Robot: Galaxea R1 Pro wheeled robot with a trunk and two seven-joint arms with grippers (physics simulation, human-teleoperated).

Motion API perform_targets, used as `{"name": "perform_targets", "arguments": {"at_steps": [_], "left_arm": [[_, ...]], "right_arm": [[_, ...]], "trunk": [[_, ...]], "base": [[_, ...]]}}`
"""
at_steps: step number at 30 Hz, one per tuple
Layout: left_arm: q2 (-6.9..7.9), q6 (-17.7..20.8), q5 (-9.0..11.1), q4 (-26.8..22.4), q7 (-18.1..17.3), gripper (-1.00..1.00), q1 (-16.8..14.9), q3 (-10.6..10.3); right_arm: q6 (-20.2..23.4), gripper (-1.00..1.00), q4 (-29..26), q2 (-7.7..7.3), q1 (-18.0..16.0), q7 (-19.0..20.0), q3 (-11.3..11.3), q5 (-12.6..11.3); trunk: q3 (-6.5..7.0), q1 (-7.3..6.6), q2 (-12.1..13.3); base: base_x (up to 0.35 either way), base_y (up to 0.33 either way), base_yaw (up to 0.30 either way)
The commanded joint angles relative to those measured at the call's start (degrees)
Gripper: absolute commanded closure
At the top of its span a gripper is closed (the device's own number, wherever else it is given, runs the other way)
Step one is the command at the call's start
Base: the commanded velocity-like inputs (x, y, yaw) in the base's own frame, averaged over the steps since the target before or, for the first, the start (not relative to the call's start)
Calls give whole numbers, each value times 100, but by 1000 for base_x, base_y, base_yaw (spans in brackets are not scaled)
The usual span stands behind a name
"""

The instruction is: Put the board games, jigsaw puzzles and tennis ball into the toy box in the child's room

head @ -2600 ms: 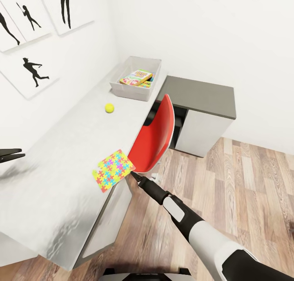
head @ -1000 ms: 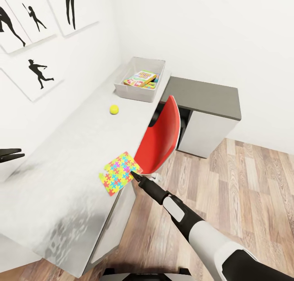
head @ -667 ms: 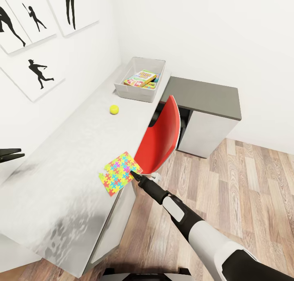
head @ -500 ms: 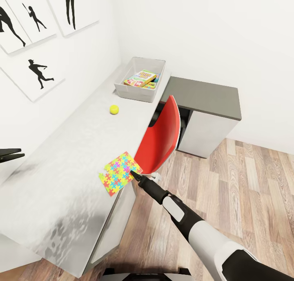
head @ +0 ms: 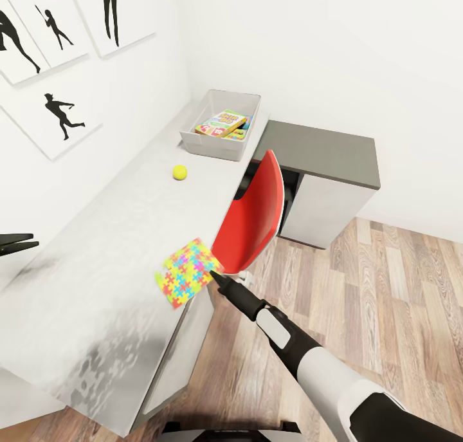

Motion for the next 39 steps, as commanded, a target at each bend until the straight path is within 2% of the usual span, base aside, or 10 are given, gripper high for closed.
{"name": "perform_targets", "arguments": {"at_steps": [1, 18, 26, 29, 39], "left_arm": [[3, 61, -7, 0, -23, -100, -3, -3], [3, 56, -15, 0, -23, -100, -3, -3], [47, 68, -4, 0, -23, -100, -3, -3], [92, 69, 37, 0, -23, -100, -3, -3], [101, 73, 38, 0, -23, -100, -3, -3]], "right_arm": [[32, 100, 8, -1, -4, 13, 26, -57], [34, 100, -9, -2, -4, 82, 42, -57], [68, 100, -560, -50, -1, 91, 56, -63], [78, 100, -622, -38, -2, 91, 57, -65], [94, 100, -633, -21, -1, 83, 56, -65]], "trunk": [[-7, 3, -7], [-7, 3, -7], [-7, 3, -7], [-7, 3, -7], [-7, 3, -7]], "base": [[0, 0, 0], [0, 0, 0], [0, 0, 0], [0, 0, 0], [0, 0, 0]]}}
